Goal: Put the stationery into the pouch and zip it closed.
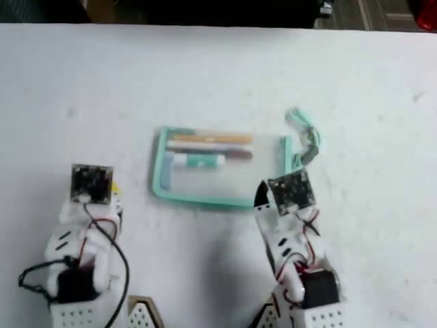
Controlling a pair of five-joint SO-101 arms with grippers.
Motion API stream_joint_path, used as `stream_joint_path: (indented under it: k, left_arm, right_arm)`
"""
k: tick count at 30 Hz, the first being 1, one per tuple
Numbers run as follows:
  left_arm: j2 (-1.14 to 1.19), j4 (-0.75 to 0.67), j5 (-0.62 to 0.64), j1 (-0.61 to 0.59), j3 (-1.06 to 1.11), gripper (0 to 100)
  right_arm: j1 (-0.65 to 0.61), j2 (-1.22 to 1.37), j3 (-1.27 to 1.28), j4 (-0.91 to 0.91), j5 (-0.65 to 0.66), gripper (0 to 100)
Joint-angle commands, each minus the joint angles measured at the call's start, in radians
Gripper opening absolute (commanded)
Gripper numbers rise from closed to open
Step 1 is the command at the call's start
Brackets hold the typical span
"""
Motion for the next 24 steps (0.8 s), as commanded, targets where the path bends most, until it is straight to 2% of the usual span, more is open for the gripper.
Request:
stream_joint_path:
  k: [1,4,9,14,24]
  left_arm:
    - [-0.005,-0.213,-0.005,-0.002,0.17,2]
    - [0.001,-0.239,-0.003,0.008,0.172,2]
    - [0.001,-0.23,-0.002,0.097,0.172,2]
    - [0.001,-0.109,-0.002,0.17,0.172,2]
    - [0.001,0.169,-0.002,0.166,0.172,2]
  right_arm:
    - [0.001,-0.007,0.13,-0.147,0.003,2.2]
    - [0.001,-0.004,0.14,-0.185,0.003,2.2]
    - [-0.001,-0.002,0.141,-0.179,0.003,2.2]
    - [-0.004,-0.001,0.141,-0.073,0.003,2.2]
    - [0.001,-0.002,0.141,0.168,0.003,1.9]
